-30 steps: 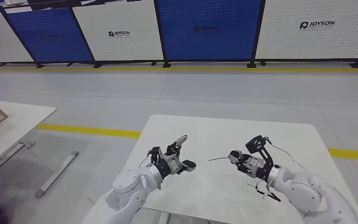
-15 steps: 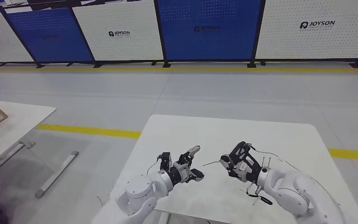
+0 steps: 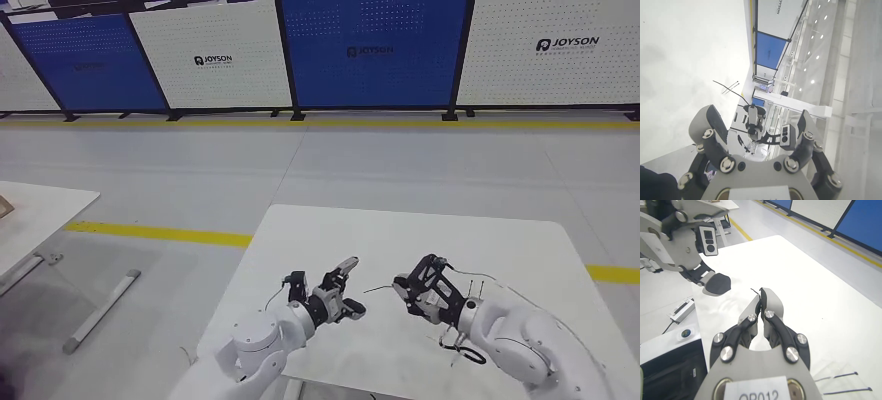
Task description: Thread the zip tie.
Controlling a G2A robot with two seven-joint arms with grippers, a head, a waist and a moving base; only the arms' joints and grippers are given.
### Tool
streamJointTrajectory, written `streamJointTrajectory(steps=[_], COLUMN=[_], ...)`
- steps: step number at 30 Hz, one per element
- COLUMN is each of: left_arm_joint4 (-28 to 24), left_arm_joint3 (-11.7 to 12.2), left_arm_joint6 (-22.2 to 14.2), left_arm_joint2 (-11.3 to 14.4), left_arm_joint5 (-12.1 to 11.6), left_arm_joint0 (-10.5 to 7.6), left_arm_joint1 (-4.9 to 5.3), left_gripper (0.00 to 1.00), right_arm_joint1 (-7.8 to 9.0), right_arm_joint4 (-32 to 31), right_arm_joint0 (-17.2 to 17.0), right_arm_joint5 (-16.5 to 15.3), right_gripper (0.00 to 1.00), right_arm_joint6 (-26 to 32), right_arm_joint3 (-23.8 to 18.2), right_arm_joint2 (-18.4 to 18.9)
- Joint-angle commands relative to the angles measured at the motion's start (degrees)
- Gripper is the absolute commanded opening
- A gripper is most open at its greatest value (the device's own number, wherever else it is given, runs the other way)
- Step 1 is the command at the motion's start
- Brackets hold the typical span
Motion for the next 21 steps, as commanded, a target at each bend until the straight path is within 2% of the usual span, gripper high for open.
streamJointTrajectory(steps=[1,3,4,5,12,14,16,19,20,21], left_arm_joint4=[-3.3,-8.2,-9.7,-9.9,-9.9,-10.9,-14.3,-22.0,-22.1,-22.1], left_arm_joint3=[1.6,3.5,3.7,3.7,3.7,3.9,4.2,6.0,7.1,7.1], left_arm_joint6=[0.5,1.9,3.2,3.7,3.7,4.4,5.8,9.2,12.1,12.1], left_arm_joint2=[1.5,3.3,3.9,4.2,4.2,4.0,4.0,5.2,5.7,5.7], left_arm_joint5=[0.0,0.0,0.0,0.0,0.0,-0.9,-0.5,0.0,0.0,0.0], left_arm_joint0=[-1.38,-2.73,-3.92,-4.29,-4.29,-4.25,-4.92,-7.17,-8.56,-8.56], left_arm_joint1=[0.11,0.4,0.61,0.69,0.69,0.5,0.08,-0.61,-0.73,-0.73], left_gripper=[1.0,1.0,1.0,1.0,1.0,1.0,1.0,1.0,1.0,1.0], right_arm_joint1=[0.41,0.88,1.12,1.49,1.49,1.49,1.49,1.49,1.49,1.49], right_arm_joint4=[-2.7,-4.4,-4.3,-3.5,-3.5,-3.5,-3.5,-3.5,-3.5,-3.5], right_arm_joint0=[0.6,1.3,1.5,1.7,1.7,1.7,1.7,1.7,1.7,1.7], right_arm_joint5=[0.0,0.0,0.0,0.0,0.0,0.0,0.0,0.0,0.0,0.0], right_gripper=[0.0,0.0,0.0,0.0,0.0,0.0,0.0,0.0,0.0,0.0], right_arm_joint6=[-0.1,-0.2,-0.4,-0.9,-0.9,-0.9,-0.9,-0.9,-0.9,-0.9], right_arm_joint3=[-1.3,-1.7,-2.0,-2.2,-2.2,-2.2,-2.2,-2.2,-2.2,-2.2], right_arm_joint2=[-0.9,-1.3,-1.5,-1.5,-1.5,-1.5,-1.5,-1.5,-1.5,-1.5])
